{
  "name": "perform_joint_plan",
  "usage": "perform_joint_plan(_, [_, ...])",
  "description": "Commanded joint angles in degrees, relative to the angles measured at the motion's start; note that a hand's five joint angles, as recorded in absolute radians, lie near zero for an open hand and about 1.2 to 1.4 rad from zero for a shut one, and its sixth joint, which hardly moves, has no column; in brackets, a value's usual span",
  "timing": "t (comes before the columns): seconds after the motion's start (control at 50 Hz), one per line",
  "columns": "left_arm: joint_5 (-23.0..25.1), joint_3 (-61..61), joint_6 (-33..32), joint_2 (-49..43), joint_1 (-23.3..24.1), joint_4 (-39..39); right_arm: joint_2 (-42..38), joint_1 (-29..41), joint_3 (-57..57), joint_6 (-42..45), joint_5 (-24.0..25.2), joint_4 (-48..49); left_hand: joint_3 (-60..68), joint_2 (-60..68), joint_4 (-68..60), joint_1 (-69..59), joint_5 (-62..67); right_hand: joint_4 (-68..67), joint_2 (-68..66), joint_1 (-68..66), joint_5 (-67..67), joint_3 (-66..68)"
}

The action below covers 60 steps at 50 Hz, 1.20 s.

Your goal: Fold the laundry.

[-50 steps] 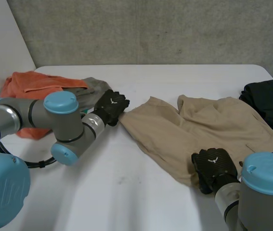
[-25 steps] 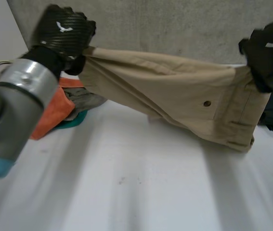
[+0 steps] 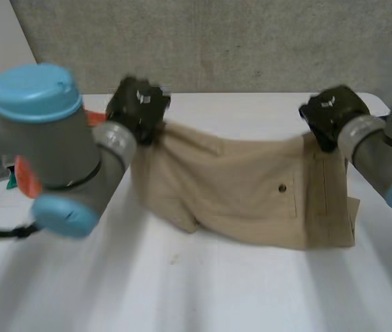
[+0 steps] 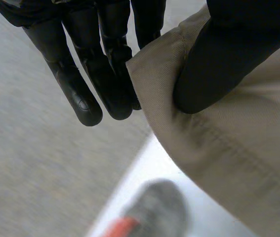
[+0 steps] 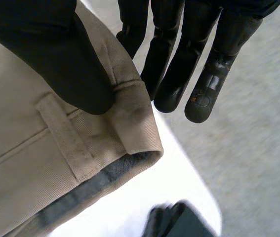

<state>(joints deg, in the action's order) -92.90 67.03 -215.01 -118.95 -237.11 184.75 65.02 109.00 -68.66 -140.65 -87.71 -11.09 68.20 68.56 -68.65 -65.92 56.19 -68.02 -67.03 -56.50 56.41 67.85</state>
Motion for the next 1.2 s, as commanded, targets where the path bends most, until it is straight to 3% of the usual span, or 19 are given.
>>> perform_joint_plan(0.02, [-5.4, -24.6, -4.9, -7.2, -1.0, 16.5, -4.3, 0.2, 12.8, -6.1, -0.9, 26.6, 11.8, 11.4, -11.3, -14.1, 13.8, -12.0, -13.0, -23.5, 13.6, 12.1])
perform_joint_plan(0.1, [-6.7, -29.8, -5.0, -6.6, -1.8, 25.1, -1.7, 0.5, 15.0, -7.7, -2.4, 42.5, 11.8, 11.4, -11.3, -14.1, 13.8, -12.0, -13.0, -23.5, 13.6, 12.1])
perform_joint_plan(0.16, [-6.8, -30.3, -5.0, -6.2, -1.8, 27.5, -1.2, 0.5, 15.9, -8.0, -2.2, 45.3, 11.8, 11.4, -11.3, -14.1, 13.8, -12.0, -13.0, -23.5, 13.6, 12.1])
perform_joint_plan(0.32, [-7.2, -19.6, -4.8, -2.3, -1.5, 27.2, -1.1, 0.7, 15.3, -8.2, -1.3, 43.7, 11.8, 11.4, -11.3, -14.1, 13.8, -12.0, -13.0, -23.5, 13.6, 12.1])
perform_joint_plan(0.5, [-7.3, 3.9, -4.8, 1.7, -1.2, 27.8, -3.7, 0.4, 0.6, -8.2, 4.1, 40.6, 11.8, 11.4, -11.3, -14.1, 13.8, -12.0, -13.0, -23.5, 13.6, 12.1])
perform_joint_plan(0.64, [-7.4, 16.8, -5.3, -0.4, 0.9, 27.2, -8.9, 0.4, -10.6, -6.9, 4.4, 38.7, 11.8, 11.4, -11.3, -14.1, 13.8, -12.0, -13.0, -23.5, 13.6, 12.1])
perform_joint_plan(0.74, [-8.1, 21.8, -5.5, -2.4, 2.4, 25.5, -8.4, -0.2, -14.7, -5.8, 4.3, 32.5, 11.8, 11.4, -11.3, -14.1, 13.8, -12.0, -13.0, -23.5, 13.6, 12.1])
perform_joint_plan(0.9, [-11.8, 29.8, -5.4, 6.2, 2.6, 14.9, -3.3, -0.4, -20.2, -2.6, 4.6, 15.4, 11.8, 11.4, -11.3, -14.1, 13.8, -12.0, -13.0, -23.5, 13.6, 12.1])
perform_joint_plan(1.08, [-11.9, 36.2, -5.8, 16.7, 5.9, -5.0, 6.4, -0.3, -23.8, -0.7, 4.7, 0.0, 11.8, 11.4, -11.3, -14.1, 13.8, -12.0, -13.0, -23.5, 13.6, 12.1])
perform_joint_plan(1.2, [-11.3, 39.1, -5.6, 17.8, 10.0, -18.4, 12.6, -0.4, -28.7, 10.6, 4.5, -12.0, 11.8, 11.4, -11.3, -14.1, 13.8, -12.0, -13.0, -23.5, 13.6, 12.1])
